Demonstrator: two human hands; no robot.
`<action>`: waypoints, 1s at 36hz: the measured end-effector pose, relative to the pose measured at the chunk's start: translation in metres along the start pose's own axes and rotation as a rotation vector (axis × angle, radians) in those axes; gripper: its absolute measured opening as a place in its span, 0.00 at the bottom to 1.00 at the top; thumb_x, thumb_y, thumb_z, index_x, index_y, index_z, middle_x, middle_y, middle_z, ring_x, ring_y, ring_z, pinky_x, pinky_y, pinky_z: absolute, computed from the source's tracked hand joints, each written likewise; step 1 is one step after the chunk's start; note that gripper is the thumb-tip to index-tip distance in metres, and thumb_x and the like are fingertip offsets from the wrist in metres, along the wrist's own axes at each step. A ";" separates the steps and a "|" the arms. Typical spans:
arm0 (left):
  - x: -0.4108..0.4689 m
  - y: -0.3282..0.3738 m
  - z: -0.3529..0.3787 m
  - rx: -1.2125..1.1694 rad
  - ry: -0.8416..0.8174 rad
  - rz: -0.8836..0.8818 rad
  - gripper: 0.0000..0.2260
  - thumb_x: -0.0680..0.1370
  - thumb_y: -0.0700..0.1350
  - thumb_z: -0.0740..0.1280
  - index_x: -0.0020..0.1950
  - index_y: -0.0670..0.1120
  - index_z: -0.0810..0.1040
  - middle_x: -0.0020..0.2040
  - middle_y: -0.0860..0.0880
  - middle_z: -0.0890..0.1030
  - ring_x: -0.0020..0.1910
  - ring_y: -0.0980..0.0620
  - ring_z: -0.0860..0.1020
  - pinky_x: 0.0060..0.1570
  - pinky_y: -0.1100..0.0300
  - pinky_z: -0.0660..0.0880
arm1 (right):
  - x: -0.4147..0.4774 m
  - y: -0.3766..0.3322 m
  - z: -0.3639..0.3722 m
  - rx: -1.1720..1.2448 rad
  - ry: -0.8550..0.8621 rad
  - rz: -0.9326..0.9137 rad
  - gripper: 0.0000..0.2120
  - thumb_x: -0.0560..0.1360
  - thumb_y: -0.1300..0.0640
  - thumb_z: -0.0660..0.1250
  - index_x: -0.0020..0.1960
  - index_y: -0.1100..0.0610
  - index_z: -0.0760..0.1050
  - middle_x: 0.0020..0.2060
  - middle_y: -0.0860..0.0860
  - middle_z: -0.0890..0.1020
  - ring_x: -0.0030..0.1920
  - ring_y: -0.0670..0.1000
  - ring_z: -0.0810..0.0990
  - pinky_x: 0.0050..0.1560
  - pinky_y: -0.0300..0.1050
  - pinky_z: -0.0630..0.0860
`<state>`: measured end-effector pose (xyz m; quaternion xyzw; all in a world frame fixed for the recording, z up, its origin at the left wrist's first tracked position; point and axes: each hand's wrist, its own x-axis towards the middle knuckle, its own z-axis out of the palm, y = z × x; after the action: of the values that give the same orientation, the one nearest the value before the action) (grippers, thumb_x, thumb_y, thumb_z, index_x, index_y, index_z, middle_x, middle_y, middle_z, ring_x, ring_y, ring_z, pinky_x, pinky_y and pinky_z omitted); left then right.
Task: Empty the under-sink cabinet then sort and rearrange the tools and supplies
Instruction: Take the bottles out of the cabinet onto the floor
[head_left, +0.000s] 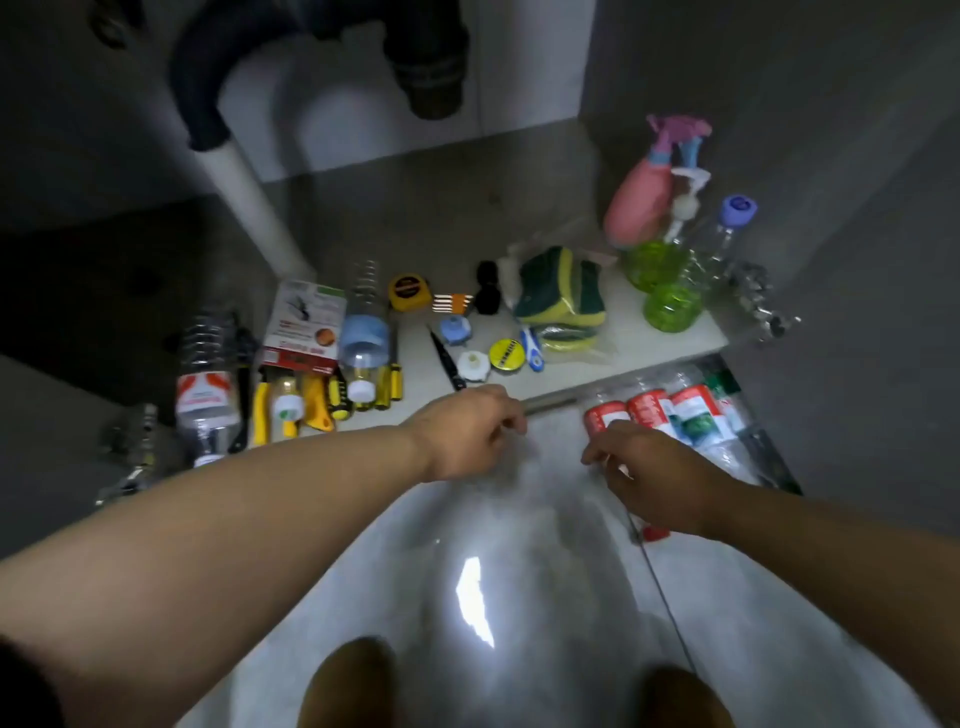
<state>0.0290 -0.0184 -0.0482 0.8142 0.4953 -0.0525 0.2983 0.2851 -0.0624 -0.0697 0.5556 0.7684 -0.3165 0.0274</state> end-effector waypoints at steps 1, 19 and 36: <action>-0.009 -0.012 -0.010 0.010 0.058 -0.010 0.15 0.78 0.41 0.63 0.62 0.51 0.80 0.59 0.49 0.78 0.58 0.48 0.78 0.60 0.53 0.75 | 0.007 -0.013 -0.003 -0.014 -0.015 -0.031 0.14 0.79 0.60 0.64 0.62 0.51 0.79 0.59 0.47 0.78 0.59 0.49 0.78 0.61 0.44 0.75; -0.084 -0.176 -0.035 -0.514 0.707 -0.806 0.27 0.77 0.49 0.68 0.74 0.45 0.66 0.73 0.40 0.68 0.72 0.38 0.69 0.72 0.47 0.67 | 0.185 -0.197 0.039 0.419 0.203 0.137 0.36 0.71 0.41 0.73 0.70 0.58 0.65 0.65 0.58 0.74 0.62 0.59 0.76 0.59 0.51 0.75; -0.079 -0.178 -0.027 -0.601 0.676 -0.914 0.28 0.75 0.43 0.71 0.73 0.47 0.64 0.65 0.42 0.76 0.63 0.40 0.77 0.64 0.50 0.75 | 0.171 -0.200 0.022 0.477 0.192 0.201 0.24 0.74 0.48 0.71 0.66 0.54 0.68 0.54 0.54 0.81 0.54 0.58 0.81 0.53 0.53 0.79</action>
<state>-0.1655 -0.0061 -0.0726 0.3736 0.8520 0.2264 0.2886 0.0389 0.0324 -0.0636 0.6474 0.6122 -0.4298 -0.1459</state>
